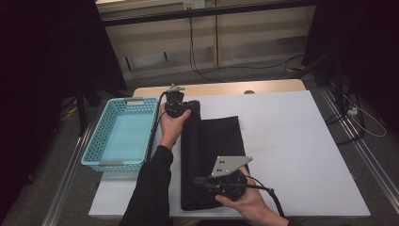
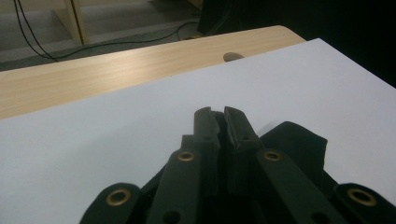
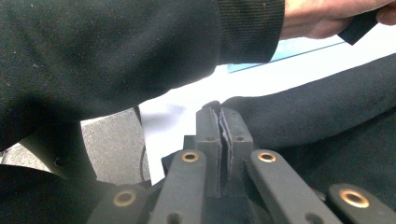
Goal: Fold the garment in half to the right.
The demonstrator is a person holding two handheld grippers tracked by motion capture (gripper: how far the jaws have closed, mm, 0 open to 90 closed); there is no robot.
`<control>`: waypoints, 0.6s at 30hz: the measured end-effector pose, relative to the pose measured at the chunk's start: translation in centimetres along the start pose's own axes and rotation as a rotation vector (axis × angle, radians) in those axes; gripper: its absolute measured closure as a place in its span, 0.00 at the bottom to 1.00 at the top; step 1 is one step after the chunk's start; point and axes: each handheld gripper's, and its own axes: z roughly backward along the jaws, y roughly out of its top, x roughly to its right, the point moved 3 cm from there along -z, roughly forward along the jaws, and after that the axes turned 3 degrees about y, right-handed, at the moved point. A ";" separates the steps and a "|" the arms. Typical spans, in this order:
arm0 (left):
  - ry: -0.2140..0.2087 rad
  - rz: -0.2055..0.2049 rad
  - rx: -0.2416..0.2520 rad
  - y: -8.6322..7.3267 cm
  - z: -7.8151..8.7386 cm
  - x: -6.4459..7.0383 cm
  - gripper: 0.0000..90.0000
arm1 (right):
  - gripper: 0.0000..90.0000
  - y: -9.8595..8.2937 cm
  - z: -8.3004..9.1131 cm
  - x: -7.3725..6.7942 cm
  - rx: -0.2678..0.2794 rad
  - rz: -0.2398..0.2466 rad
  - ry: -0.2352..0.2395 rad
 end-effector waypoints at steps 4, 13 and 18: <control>-0.002 -0.007 -0.004 -0.1 -0.4 0.5 0.94 | 0.98 -0.7 0.5 0.0 -0.011 -0.005 -0.004; -0.014 -0.008 -0.016 -0.3 -1.8 1.7 0.94 | 0.98 -2.2 1.6 0.6 -0.025 -0.039 -0.022; -0.029 -0.012 -0.034 -0.5 -2.8 2.5 0.94 | 0.98 -3.2 2.4 1.0 -0.041 -0.053 -0.035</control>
